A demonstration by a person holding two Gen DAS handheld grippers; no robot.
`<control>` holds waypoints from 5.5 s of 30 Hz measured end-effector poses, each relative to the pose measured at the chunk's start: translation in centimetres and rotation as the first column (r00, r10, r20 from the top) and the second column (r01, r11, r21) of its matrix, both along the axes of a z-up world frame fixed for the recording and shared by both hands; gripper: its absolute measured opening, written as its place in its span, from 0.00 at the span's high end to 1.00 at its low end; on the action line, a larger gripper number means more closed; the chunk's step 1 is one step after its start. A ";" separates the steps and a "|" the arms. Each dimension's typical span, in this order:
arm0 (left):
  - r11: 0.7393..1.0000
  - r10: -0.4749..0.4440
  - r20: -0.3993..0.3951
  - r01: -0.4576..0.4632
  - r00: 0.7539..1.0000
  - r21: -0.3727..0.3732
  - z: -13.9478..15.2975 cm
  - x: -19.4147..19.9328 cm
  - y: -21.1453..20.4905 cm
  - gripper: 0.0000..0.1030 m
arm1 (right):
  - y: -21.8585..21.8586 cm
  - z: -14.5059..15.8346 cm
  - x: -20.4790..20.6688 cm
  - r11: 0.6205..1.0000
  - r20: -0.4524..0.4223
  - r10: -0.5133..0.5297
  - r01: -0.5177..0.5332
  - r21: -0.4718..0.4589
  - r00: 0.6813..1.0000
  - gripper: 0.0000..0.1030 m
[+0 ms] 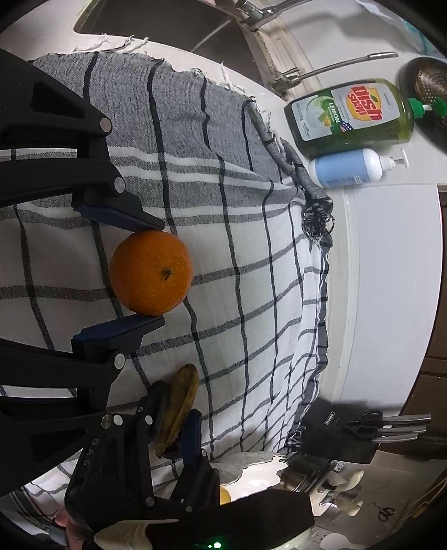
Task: Organize fruits
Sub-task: 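Grasp the orange with the left tool while the right tool grasps the banana, then carry the orange and banana over the white bowl, then open both tools to release the orange and banana into the bowl, then withdraw both open tools from the bowl toward the dark plums on the cloth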
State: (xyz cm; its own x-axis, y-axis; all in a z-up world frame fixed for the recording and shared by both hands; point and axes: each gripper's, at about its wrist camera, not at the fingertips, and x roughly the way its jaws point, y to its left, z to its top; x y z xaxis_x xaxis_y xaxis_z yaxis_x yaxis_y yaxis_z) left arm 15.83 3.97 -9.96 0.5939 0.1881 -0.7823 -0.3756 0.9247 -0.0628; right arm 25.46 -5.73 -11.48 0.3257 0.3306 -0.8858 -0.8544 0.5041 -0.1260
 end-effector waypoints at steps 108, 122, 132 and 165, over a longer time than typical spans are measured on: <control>0.781 -0.625 0.110 0.618 0.773 0.095 4.4 15.0 -18.3 0.30 | -24.5 6.1 1.6 0.419 -0.040 -0.878 0.807 0.416 0.476 0.29; 0.818 -0.575 0.164 0.558 0.801 0.142 7.7 11.8 -15.1 0.06 | -22.7 10.0 -1.7 0.416 0.079 -0.899 0.788 0.454 0.430 0.13; 0.845 -0.533 0.196 0.503 0.823 0.183 9.9 8.7 -11.5 0.05 | -19.6 12.0 -4.8 0.418 0.120 -0.902 0.766 0.489 0.415 0.13; 0.917 -0.376 0.177 0.338 0.909 0.214 5.5 1.1 -0.9 0.05 | -9.3 6.3 -7.7 0.582 0.139 -0.797 0.687 0.434 0.588 0.13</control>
